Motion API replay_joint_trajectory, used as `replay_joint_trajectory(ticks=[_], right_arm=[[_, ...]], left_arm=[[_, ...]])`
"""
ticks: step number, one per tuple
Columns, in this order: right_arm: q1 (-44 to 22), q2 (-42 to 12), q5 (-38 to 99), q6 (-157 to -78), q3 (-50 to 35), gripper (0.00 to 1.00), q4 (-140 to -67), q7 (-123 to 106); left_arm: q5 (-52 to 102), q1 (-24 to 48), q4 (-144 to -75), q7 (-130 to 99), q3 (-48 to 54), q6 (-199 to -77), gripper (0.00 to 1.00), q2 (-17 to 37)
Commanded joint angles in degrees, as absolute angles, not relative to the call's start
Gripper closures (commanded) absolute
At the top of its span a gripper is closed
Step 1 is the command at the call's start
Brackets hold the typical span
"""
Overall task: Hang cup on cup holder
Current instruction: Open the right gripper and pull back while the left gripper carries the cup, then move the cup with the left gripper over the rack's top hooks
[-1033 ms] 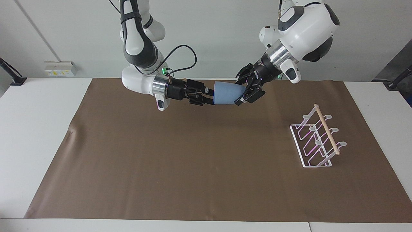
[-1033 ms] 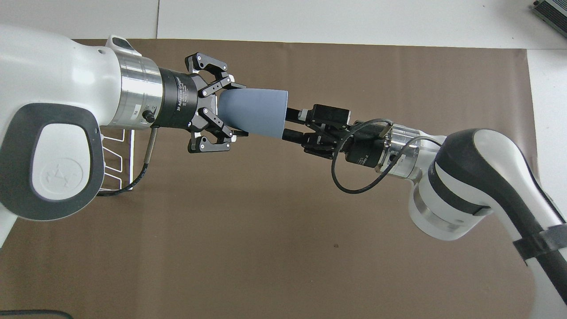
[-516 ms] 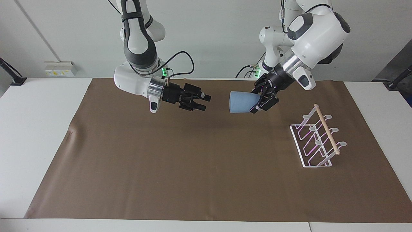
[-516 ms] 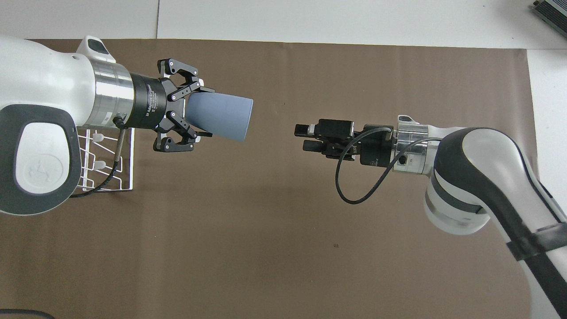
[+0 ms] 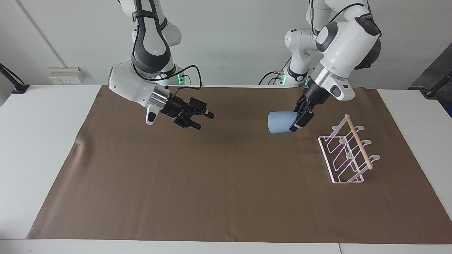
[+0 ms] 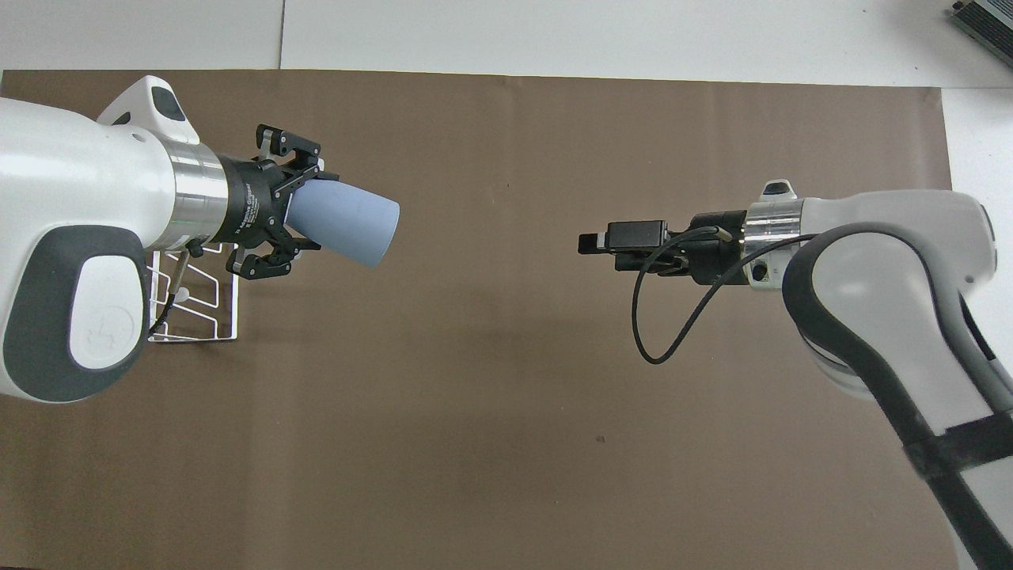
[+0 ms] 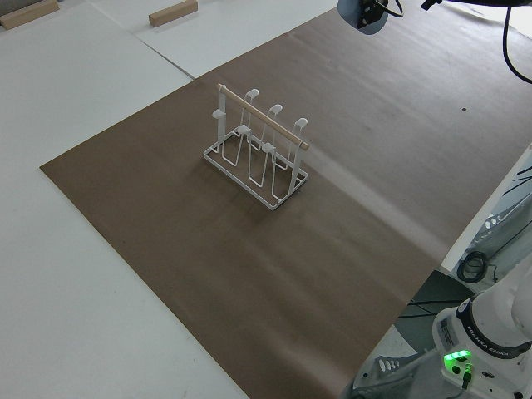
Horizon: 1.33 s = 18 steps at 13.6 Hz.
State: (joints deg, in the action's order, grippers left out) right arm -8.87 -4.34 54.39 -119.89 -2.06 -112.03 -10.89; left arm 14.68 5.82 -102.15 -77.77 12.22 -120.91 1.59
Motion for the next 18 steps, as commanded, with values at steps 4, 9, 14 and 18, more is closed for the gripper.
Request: replay_joint_trajectory(ticks=[4,9,14,18], right_arm=[[-8.8,-4.3,27.7,-120.9,-2.1,0.00,-107.9,0.9],[-5.8,-4.0,10.4,-119.0,-2.1,0.00,-106.0,2.0],[-2.2,-4.0,4.8,-109.5,-2.0,0.00,-98.8,2.0],[-0.7,-2.9,3.3,-100.7,-2.0,0.00,-93.3,2.0]], left_arm=[[2.9,1.0,-109.4,-71.8,12.5,-128.1,1.00,-2.2],[-7.2,-2.5,-110.6,-70.0,12.5,-135.3,1.00,-1.8],[-22.0,-4.6,-111.6,-69.8,12.5,-140.6,1.00,0.3],[-32.0,-6.3,-111.4,-69.9,12.5,-143.6,1.00,3.1]])
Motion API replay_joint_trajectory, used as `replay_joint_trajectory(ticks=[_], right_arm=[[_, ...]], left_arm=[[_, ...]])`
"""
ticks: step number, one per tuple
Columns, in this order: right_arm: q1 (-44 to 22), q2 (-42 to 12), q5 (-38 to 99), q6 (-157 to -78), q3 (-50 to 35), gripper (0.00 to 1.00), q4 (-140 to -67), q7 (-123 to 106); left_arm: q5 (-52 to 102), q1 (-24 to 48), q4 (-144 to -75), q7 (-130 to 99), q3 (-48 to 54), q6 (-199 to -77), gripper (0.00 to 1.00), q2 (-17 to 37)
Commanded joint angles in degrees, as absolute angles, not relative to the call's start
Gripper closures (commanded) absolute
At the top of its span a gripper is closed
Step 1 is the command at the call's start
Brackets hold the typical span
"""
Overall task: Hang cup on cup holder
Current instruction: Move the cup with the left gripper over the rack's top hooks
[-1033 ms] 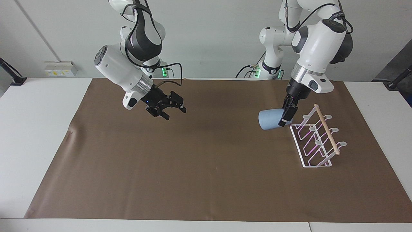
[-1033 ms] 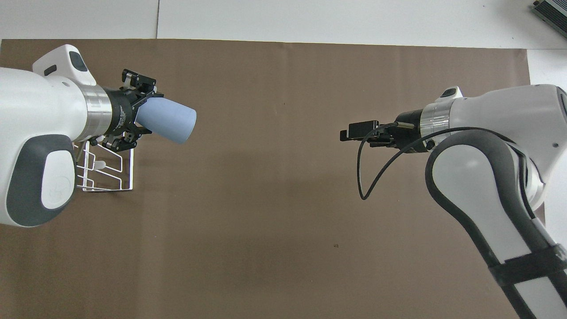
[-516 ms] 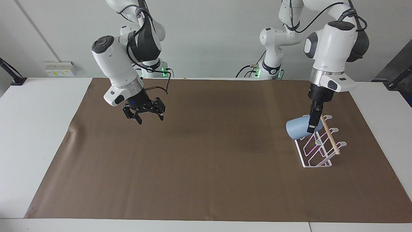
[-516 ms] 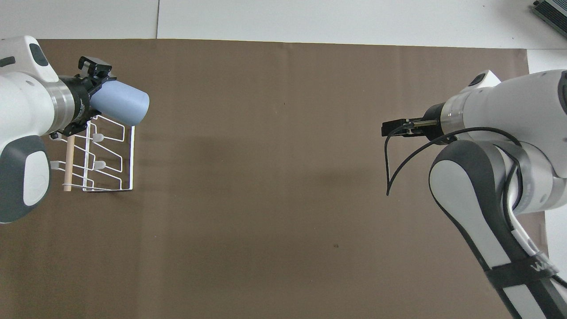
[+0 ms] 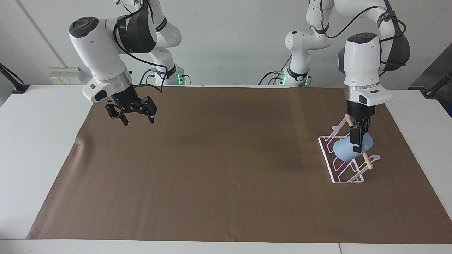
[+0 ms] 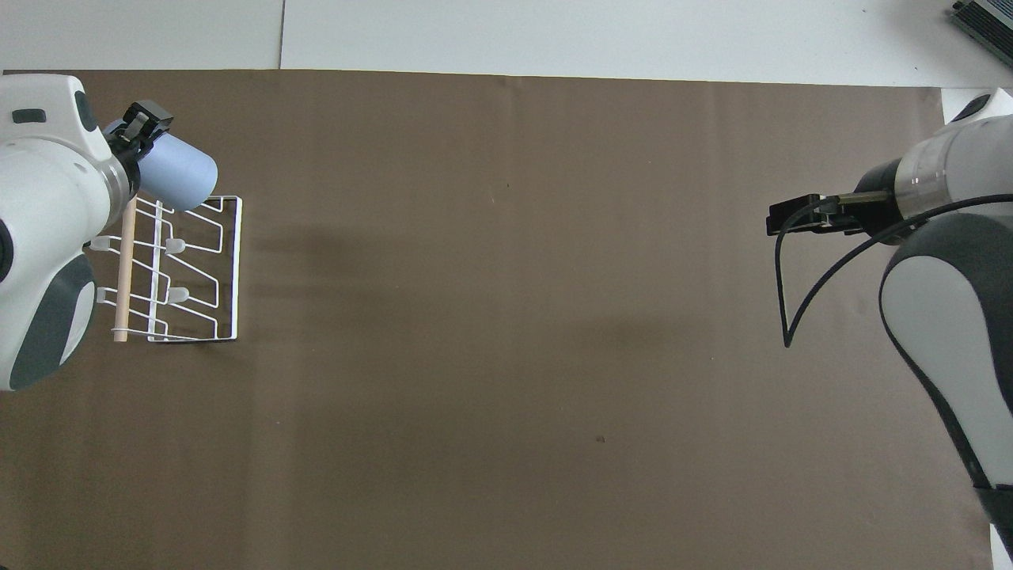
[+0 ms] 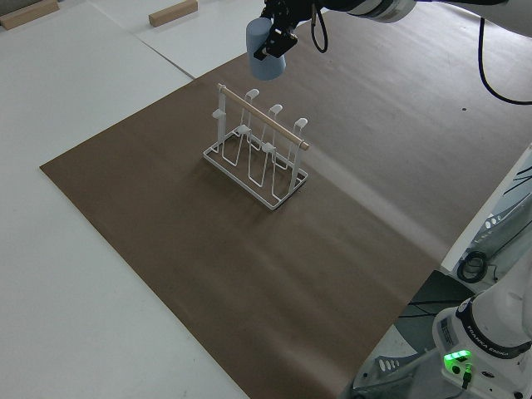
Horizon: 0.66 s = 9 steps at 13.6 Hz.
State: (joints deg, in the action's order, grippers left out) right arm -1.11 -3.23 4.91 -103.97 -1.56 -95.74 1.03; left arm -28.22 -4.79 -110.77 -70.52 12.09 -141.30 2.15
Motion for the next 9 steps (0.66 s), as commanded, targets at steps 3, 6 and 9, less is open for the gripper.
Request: replay_joint_trajectory(ticks=[3,6,9], right_arm=[[-0.7,-1.7,3.2,-97.2,-1.8,0.00,-91.6,2.0],[0.3,-1.1,2.8,-93.7,-1.7,0.00,-89.5,2.0],[1.0,0.4,1.0,-92.3,-1.2,0.00,-89.3,1.7]], left_arm=[[-35.7,-6.7,-111.7,-70.0,12.5,-145.3,1.00,4.6],[-38.9,-7.7,-112.4,-70.6,12.5,-146.2,1.00,5.5],[-39.0,-8.7,-116.4,-70.6,12.5,-151.2,1.00,5.0]])
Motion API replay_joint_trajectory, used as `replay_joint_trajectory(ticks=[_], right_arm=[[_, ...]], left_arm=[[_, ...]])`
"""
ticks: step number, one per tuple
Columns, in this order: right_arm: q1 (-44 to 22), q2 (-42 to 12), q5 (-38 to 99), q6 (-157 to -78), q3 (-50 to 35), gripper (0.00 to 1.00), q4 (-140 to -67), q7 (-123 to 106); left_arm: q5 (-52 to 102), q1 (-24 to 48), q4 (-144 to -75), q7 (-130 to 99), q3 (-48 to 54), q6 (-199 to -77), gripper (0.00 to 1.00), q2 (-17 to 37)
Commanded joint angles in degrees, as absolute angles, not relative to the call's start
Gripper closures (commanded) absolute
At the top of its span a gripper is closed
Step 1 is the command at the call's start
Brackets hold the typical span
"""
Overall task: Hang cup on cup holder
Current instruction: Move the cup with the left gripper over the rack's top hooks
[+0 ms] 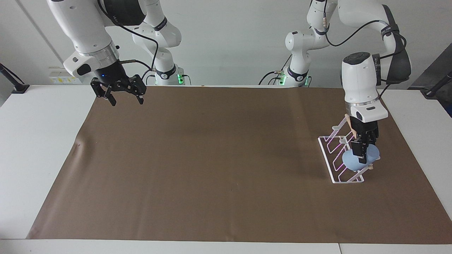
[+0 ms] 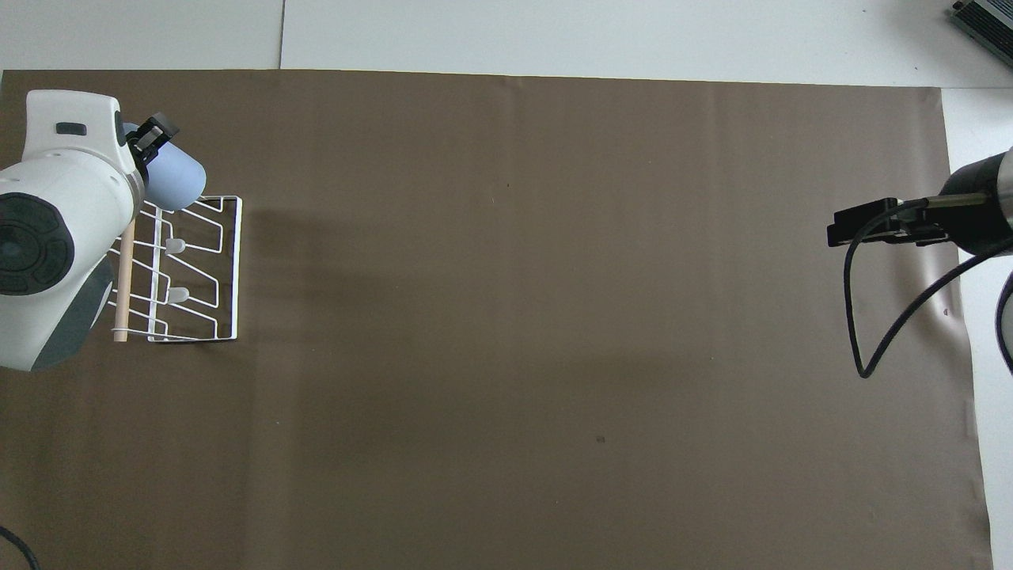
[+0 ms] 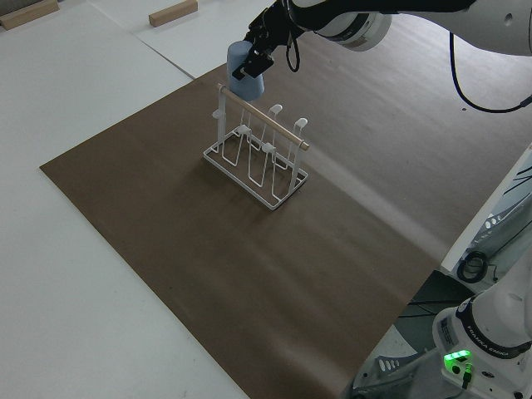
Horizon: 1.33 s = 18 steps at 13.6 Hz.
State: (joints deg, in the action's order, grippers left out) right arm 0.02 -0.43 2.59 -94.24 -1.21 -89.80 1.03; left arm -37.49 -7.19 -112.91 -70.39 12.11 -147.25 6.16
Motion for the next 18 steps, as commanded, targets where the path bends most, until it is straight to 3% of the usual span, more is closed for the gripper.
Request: replay_joint_trajectory(ticks=[1,6,8,10,11,13,18], right_arm=[[1.6,0.5,1.0,-91.4,-1.1,0.00,-89.2,1.7],[1.4,4.0,-0.1,-91.3,3.0,0.00,-94.2,1.8],[1.2,4.5,-0.2,-91.6,5.4,0.00,-95.0,0.8],[1.3,3.6,-2.5,-91.1,5.6,0.00,-93.3,-3.2],[1.2,3.5,-2.9,-90.1,5.6,0.00,-93.0,-3.1],[1.3,3.5,-2.5,-88.7,5.4,0.00,-92.9,-0.1],[1.3,3.4,-2.5,-88.0,4.9,0.00,-92.4,1.9]], left_arm=[[-39.1,-8.8,-117.8,-70.6,12.5,-152.0,1.00,4.7],[-39.2,-8.7,-120.4,-70.6,12.5,-152.6,1.00,3.6],[-39.2,-8.6,-120.4,-70.5,12.5,-151.9,0.79,3.4],[-39.2,-8.4,-120.4,-70.4,12.5,-151.6,0.43,3.4],[-39.2,-8.4,-120.3,-70.4,12.5,-151.4,0.39,3.3],[-39.2,-8.4,-120.1,-70.1,12.5,-151.3,0.17,3.4],[-39.2,-8.0,-119.0,-68.9,12.5,-149.5,0.09,3.4]])
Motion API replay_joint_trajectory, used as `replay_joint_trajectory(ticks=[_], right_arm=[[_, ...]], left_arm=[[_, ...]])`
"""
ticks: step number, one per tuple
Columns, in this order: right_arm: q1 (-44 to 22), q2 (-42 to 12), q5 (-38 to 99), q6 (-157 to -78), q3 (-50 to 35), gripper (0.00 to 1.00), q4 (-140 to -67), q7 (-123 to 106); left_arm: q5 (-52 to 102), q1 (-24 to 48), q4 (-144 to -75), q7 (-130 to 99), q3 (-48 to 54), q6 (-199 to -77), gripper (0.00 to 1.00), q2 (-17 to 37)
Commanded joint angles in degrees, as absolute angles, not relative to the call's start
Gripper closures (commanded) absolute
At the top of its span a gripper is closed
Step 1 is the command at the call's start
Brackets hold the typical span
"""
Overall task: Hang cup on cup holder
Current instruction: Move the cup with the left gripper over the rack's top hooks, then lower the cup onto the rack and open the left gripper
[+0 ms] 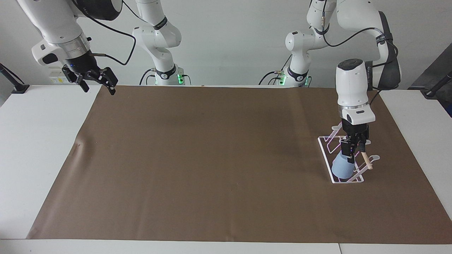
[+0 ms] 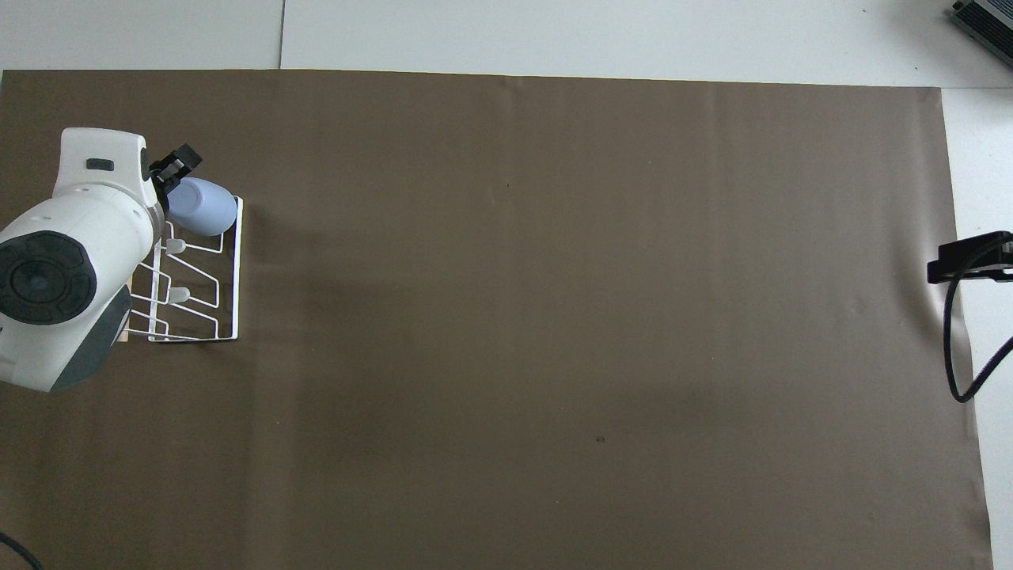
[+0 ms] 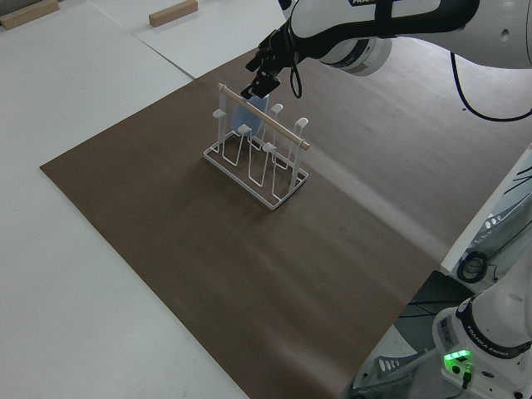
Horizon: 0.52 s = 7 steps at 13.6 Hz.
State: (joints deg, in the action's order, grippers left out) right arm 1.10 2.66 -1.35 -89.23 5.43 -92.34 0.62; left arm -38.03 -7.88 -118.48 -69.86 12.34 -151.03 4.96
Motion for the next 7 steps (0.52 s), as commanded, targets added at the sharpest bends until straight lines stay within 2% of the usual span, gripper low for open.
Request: replay_joint_trajectory(ticks=[1,3,5,7], right_arm=[[1.2,3.4,-2.5,-88.1,4.9,0.00,-92.5,1.9],[0.4,3.5,-2.5,-88.6,4.8,0.00,-92.7,2.3],[-0.9,3.7,-2.5,-89.1,4.8,0.00,-93.2,4.1],[-0.9,3.7,-2.5,-89.3,4.8,0.00,-93.2,3.9]], left_arm=[[-39.2,-7.9,-117.6,-67.7,12.6,-147.5,0.09,3.4],[-39.1,-7.8,-116.2,-64.1,13.1,-143.2,0.08,2.4],[-38.4,-7.7,-116.0,-61.5,13.7,-140.7,0.00,1.6],[-35.3,-6.5,-114.0,-61.1,14.4,-137.8,0.00,1.6]])
